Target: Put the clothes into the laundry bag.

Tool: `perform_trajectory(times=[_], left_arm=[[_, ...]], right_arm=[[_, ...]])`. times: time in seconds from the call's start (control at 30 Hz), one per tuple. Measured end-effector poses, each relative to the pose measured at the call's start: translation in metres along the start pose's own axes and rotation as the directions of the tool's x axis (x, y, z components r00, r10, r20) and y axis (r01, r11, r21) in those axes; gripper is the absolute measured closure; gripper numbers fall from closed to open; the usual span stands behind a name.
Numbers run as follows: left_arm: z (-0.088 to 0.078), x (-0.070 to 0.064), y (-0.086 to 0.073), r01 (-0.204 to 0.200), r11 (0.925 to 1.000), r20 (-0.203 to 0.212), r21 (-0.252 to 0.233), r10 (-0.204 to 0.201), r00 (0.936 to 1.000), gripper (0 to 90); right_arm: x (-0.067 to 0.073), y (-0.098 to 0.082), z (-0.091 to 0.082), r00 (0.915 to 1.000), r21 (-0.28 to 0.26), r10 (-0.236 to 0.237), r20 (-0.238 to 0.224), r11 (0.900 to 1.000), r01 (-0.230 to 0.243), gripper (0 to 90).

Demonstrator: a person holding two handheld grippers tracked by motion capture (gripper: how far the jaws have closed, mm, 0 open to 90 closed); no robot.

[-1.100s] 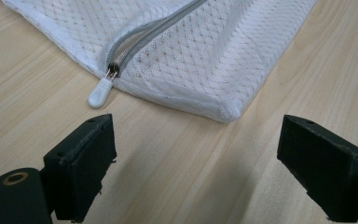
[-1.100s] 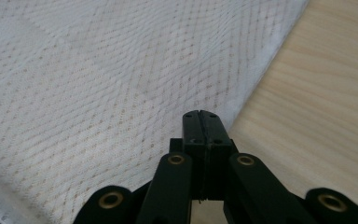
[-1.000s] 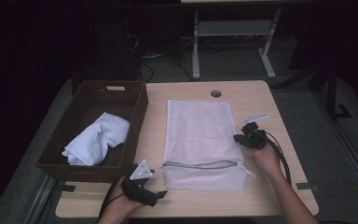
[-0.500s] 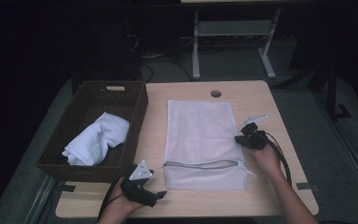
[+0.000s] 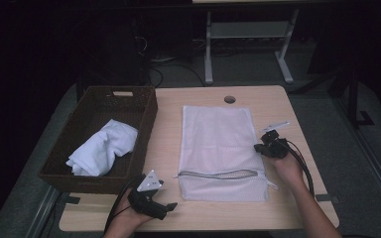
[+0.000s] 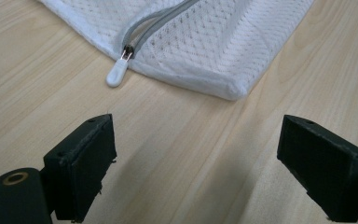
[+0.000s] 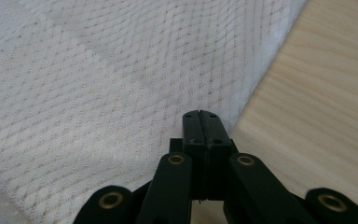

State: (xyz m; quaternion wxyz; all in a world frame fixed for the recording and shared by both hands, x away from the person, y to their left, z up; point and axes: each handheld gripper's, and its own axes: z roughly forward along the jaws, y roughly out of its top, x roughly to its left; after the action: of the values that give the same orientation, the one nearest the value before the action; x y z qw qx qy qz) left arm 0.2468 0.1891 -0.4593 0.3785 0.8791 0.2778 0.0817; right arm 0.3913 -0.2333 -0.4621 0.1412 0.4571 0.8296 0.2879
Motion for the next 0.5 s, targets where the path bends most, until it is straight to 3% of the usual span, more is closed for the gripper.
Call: perform_trajectory(times=[0.5], left_arm=[[-0.0006,0.0014,-0.0007,0.006,1.0000,0.001,0.000,-0.006,1.0000,11.0]], right_arm=[[-0.0110,-0.0055,-0.0054,0.9998,0.010,0.015,0.016,1.000,-0.015,89.6]])
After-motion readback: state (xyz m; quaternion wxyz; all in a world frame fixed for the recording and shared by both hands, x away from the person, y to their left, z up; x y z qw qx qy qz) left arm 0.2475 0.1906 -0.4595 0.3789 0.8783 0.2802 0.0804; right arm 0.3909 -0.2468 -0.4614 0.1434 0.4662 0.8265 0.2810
